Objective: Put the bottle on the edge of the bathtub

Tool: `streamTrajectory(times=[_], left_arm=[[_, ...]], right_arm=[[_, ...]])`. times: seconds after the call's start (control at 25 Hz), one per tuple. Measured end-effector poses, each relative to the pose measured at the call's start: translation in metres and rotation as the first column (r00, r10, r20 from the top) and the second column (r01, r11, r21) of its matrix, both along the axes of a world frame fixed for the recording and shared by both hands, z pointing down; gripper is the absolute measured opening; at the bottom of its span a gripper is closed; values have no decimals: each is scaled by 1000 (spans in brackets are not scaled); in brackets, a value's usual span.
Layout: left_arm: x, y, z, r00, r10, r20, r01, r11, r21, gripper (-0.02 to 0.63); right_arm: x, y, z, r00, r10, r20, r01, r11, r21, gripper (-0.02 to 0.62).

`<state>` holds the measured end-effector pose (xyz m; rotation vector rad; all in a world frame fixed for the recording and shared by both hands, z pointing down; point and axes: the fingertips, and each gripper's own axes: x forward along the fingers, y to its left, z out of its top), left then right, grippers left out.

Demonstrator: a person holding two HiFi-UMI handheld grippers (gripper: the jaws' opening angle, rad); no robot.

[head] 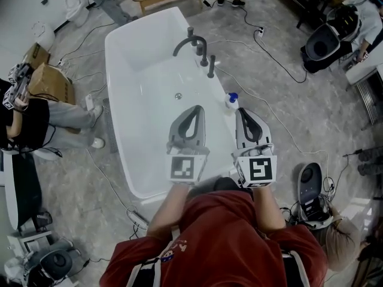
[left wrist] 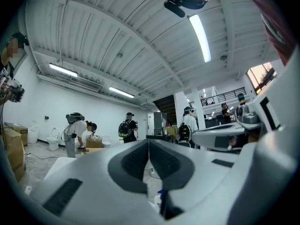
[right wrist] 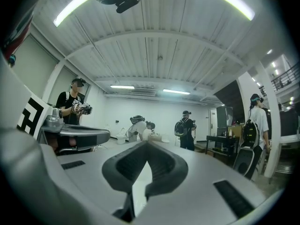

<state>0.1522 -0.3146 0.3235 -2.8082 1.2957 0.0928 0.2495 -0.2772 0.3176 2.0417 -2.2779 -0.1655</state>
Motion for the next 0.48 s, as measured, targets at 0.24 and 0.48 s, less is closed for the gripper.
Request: streamTrajectory(times=[0.24, 0.48], left_arm=[[13, 2, 1, 1000, 16, 7, -16, 1000, 14, 15], [21, 2, -4, 1000, 22, 10, -22, 1000, 13, 15]], right_arm=[[11, 1, 6, 1000, 4, -10, -4, 1000, -9, 12], [16, -2, 6, 1000, 1, -3, -1, 1000, -19, 12]])
